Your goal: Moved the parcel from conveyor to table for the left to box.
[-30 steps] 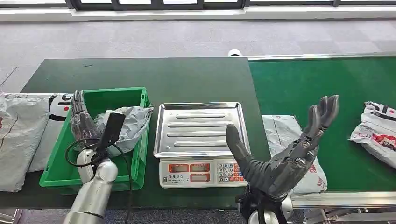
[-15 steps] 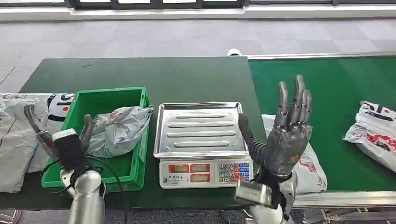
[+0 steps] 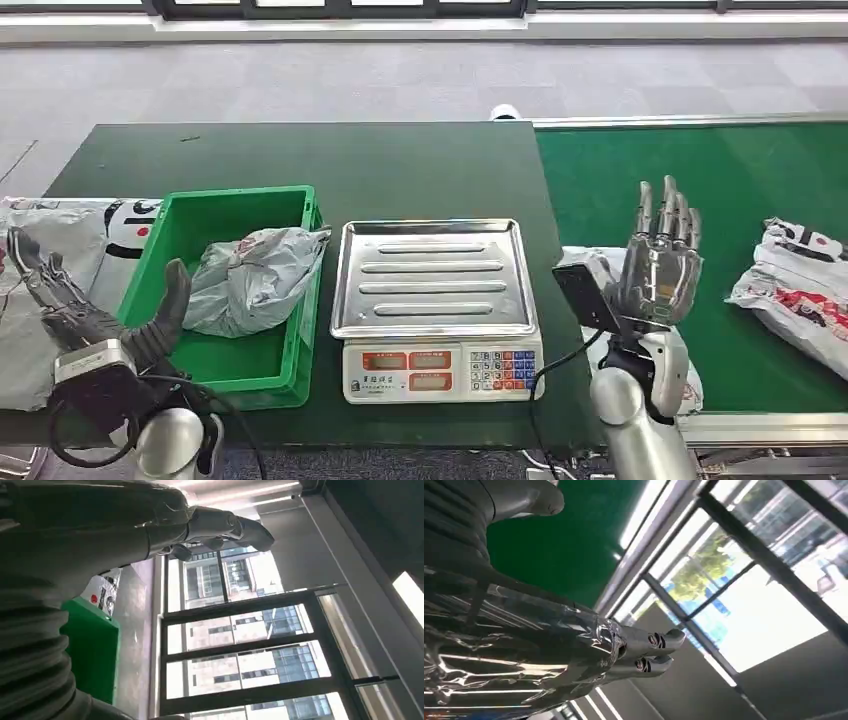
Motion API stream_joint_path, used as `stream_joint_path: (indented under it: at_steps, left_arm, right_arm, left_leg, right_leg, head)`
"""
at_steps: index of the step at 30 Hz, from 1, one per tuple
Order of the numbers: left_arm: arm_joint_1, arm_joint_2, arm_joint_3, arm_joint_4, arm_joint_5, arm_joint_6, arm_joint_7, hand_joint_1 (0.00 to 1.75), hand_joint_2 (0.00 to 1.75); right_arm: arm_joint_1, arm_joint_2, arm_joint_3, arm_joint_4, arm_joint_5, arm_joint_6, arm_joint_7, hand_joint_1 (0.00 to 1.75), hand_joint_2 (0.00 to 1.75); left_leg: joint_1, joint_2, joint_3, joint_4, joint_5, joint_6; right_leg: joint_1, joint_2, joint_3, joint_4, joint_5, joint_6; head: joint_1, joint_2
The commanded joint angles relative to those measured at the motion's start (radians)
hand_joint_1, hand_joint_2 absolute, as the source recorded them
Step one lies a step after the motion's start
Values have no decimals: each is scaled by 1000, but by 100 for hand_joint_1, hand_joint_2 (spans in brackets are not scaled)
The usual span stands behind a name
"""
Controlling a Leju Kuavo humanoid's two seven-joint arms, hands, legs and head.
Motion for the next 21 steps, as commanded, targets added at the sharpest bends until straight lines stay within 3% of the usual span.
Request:
stream_joint_path:
  at_steps: [1,13,14,18,19,21]
  left_arm:
    - [26,56,-87,-24,26,-19,21,0,175]
    - [21,61,-79,-21,38,-18,26,0,175]
    - [18,68,-81,-20,40,-13,23,0,175]
    - [14,81,-81,-24,48,-1,17,0,175]
    - [14,82,-80,-26,46,0,17,0,175]
    - [10,84,-80,-30,49,-8,22,0,175]
  right_arm:
    - [-75,-39,-329,302,-143,43,-7,0,175]
    - [-71,-33,-374,333,-194,83,7,0,175]
    - [-80,-27,-386,340,-273,148,-12,0,0]
    - [-102,-17,-414,371,-355,213,-53,0,0]
    - [-106,-9,-424,369,-397,236,-68,0,175]
    - [-109,-7,-436,378,-439,266,-71,0,175]
  left_leg:
    - [0,0,2,-3,1,0]
    - [0,2,1,-1,-1,1]
    - [0,3,1,-2,0,0]
    - [0,5,4,-5,1,0]
    - [0,5,2,-3,0,0]
    - [0,5,2,-4,0,0]
  right_leg:
    - [0,-2,3,-4,1,0]
    - [0,-1,0,-2,0,0]
    - [0,-1,1,-3,0,0]
    - [1,0,3,-6,2,0]
    - [0,1,1,-3,1,0]
    - [0,0,1,-4,1,0]
  head:
    - [0,0]
    - [0,0]
    - [0,0]
    - [0,0]
    - [0,0]
    - [0,0]
